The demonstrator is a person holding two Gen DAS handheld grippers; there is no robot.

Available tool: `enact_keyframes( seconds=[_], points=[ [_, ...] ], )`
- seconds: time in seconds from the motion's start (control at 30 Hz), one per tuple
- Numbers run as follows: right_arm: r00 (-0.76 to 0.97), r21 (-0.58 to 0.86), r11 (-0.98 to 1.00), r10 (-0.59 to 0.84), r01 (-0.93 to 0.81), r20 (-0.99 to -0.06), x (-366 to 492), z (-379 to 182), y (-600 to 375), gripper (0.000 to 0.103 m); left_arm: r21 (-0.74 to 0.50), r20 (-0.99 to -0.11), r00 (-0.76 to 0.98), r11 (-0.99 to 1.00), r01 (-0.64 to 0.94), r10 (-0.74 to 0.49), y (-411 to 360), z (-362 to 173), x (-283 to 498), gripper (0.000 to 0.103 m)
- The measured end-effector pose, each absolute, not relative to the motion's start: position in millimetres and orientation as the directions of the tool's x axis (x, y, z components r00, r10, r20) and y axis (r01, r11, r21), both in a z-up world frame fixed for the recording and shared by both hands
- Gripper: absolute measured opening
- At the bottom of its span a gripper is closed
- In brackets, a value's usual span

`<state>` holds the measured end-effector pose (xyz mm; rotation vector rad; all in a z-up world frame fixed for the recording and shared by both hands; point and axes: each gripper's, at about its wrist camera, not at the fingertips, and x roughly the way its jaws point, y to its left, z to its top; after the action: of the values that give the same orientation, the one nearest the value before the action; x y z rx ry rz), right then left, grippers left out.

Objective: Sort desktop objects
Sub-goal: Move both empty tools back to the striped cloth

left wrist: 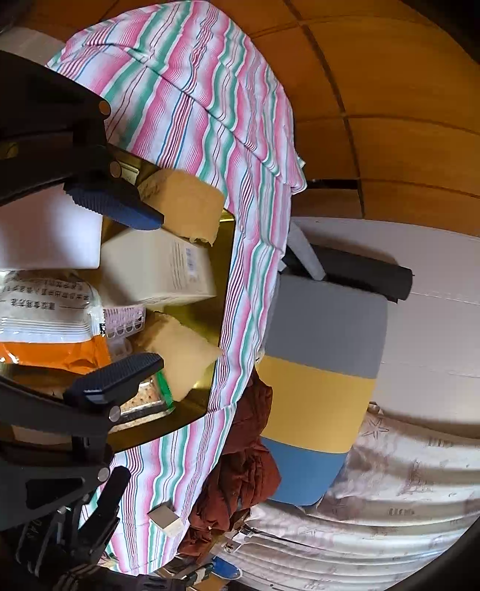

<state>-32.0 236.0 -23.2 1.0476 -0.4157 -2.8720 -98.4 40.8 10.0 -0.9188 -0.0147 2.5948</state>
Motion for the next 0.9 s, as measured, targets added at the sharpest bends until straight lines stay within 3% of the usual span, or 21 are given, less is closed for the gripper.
enact_keyframes(
  seconds=[0.2,0.37,0.77,0.9],
  points=[
    [-0.782,0.304,-0.947,-0.109,-0.106,-0.613,-11.4,-26.2,259.4,0.065,-0.154,-0.558,-0.712,-0.896,-0.416,0.427,55.1,19.7,-71.1,0.071],
    [-0.789,0.331,-0.920,-0.041,-0.210,-0.613,20.7,-32.8,293.8,0.066,-0.100,-0.543,-0.687,-0.850,-0.517,0.482,95.9,22.1,-39.5,0.071],
    [-0.693,0.293,-0.707,0.375,-0.643,-0.616,176.2,-34.4,433.8,0.075,-0.140,-0.638,-0.427,-0.641,-0.755,0.641,195.3,-15.1,16.1,0.071],
    [-0.621,0.330,-0.577,0.428,-0.747,-0.657,209.1,-47.4,488.7,0.077,-0.136,-0.665,-0.395,-0.623,-0.770,0.634,204.9,-25.2,20.7,0.071]
  ],
)
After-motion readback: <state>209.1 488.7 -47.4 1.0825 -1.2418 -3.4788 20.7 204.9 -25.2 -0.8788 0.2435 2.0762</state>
